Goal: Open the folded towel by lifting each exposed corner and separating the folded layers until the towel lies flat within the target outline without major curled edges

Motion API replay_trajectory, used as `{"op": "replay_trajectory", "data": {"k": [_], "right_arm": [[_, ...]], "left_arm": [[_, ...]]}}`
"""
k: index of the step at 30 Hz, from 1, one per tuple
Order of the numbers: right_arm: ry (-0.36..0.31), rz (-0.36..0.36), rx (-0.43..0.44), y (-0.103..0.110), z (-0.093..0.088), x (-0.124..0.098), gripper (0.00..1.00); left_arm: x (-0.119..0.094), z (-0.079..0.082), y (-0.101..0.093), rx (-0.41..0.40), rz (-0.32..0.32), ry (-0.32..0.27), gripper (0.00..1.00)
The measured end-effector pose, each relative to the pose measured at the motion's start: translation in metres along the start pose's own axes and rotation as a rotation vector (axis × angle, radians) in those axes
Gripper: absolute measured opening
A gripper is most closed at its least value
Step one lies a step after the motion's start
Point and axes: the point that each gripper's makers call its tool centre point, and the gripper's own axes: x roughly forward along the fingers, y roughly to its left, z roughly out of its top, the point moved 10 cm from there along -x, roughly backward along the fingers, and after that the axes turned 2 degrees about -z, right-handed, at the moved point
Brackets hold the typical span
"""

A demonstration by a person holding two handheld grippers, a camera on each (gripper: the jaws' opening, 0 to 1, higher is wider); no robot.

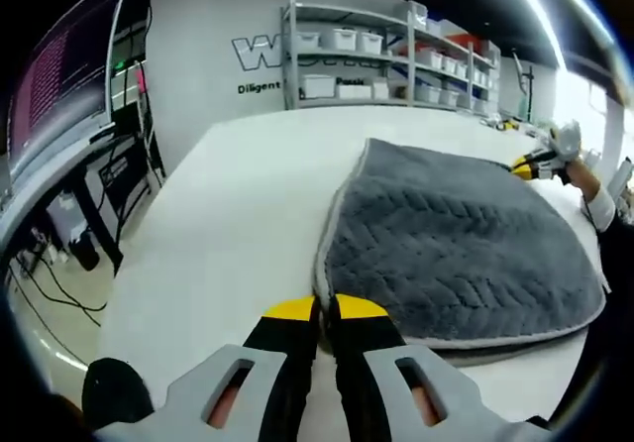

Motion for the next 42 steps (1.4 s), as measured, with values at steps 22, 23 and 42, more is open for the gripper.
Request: {"op": "replay_trajectory", "data": {"k": [22,23,42], "right_arm": [[0.1,-0.022,-0.051,0.02,-0.001,-0.022,0.02],[0.105,-0.023,-0.058,0.02,0.0,-0.023,0.02],[0.18,-0.01,-0.129,0.033,0.002,-0.035,0.02]], "left_arm": [[0.018,0.015,0.01,0.011,-0.004,0.019,0.05],[0.018,0.016,0.01,0.006,-0.006,0.02,0.05],[0.034,0.026,0.013,0.023,-0.004,0.042,0.05]]}}
